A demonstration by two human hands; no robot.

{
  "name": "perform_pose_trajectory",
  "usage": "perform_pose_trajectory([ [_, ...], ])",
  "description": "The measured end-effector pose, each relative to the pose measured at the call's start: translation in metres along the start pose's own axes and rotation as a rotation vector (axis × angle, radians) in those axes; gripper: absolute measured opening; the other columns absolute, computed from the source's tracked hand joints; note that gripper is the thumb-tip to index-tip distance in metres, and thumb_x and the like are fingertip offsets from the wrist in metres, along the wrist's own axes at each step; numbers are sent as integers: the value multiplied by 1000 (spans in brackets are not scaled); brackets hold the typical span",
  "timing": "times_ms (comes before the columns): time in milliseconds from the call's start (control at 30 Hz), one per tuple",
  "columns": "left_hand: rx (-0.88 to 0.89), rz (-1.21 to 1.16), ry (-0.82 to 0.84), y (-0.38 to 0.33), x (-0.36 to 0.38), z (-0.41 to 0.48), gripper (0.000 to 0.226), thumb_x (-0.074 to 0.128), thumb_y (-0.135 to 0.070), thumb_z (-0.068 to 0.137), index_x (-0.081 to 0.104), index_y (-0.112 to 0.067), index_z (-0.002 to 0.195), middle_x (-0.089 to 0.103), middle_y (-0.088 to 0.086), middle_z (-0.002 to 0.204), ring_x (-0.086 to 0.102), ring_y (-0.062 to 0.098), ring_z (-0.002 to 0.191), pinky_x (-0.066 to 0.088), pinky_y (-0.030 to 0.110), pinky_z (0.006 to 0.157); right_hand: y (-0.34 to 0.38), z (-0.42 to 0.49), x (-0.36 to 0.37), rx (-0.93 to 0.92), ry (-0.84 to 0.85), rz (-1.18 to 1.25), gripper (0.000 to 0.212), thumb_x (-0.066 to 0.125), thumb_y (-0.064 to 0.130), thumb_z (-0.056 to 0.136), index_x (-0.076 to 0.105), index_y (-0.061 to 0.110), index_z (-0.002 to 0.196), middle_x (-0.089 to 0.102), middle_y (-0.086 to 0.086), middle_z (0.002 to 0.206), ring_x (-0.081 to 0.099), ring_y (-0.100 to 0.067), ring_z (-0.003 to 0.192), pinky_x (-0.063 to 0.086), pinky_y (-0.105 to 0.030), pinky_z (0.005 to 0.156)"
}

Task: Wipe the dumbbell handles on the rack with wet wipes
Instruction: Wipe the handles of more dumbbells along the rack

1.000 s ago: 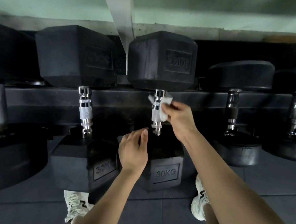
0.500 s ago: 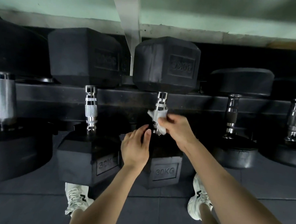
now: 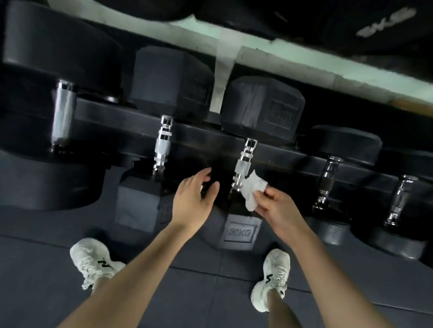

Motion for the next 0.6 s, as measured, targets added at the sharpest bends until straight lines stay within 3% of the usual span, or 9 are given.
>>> perform_pose_trajectory([
  [100,45,86,-13,16,-45,-12,45,50,-37,94,45,-23,136,55,-8,128,42,13,126,26,20,102,1,-16,36,-15,25,53,26,50,4,95,60,4,119,67,-10,116,64,-18,108,52,-27,90],
  [200,82,168,4,42,-90,-15,41,51,-33,94,50,-21,133,55,-6,131,42,16,127,28,24,105,3,-27,83,-37,-71,63,22,51,5,95,63,5,114,68,-8,110,64,-17,102,53,-24,81],
  [300,94,177,54,71,-129,-13,27,52,-22,94,64,-21,118,64,-6,119,53,14,115,37,20,91,1,-32,129,-28,-131,178,20,49,1,95,66,11,96,68,-3,97,64,-12,90,53,-22,76],
  [367,77,176,104,92,-147,-12,24,52,-20,94,67,-21,112,67,-8,112,57,14,109,38,18,82,3,-32,153,-32,-149,193,21,48,3,96,65,15,96,67,-4,103,63,-14,95,52,-23,78],
  [433,24,183,130,110,-157,-12,24,51,-22,94,66,-23,112,66,-9,112,58,12,107,39,19,80,6,-25,170,-52,-190,136,20,49,5,96,64,17,92,66,-8,108,63,-17,101,54,-27,82],
  [533,-44,148,149,122,-161,-10,24,52,-24,94,66,-26,113,65,-10,113,59,11,105,41,19,80,5,-11,181,-83,-285,-25,21,51,9,95,66,14,82,66,-17,108,61,-24,107,49,-45,96],
  [600,-44,112,161,125,-156,-9,23,53,-26,93,67,-27,112,64,-11,113,60,11,105,40,16,78,1,-3,186,-97,-295,-162,20,51,11,94,66,6,84,66,-12,92,60,-15,93,52,-34,84],
])
Point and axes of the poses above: each hand's wrist, its own z-axis towards the middle knuckle, its own x-axis out of the palm, y = z × x, the point moved 3 cm from there along z, towards the middle knuckle
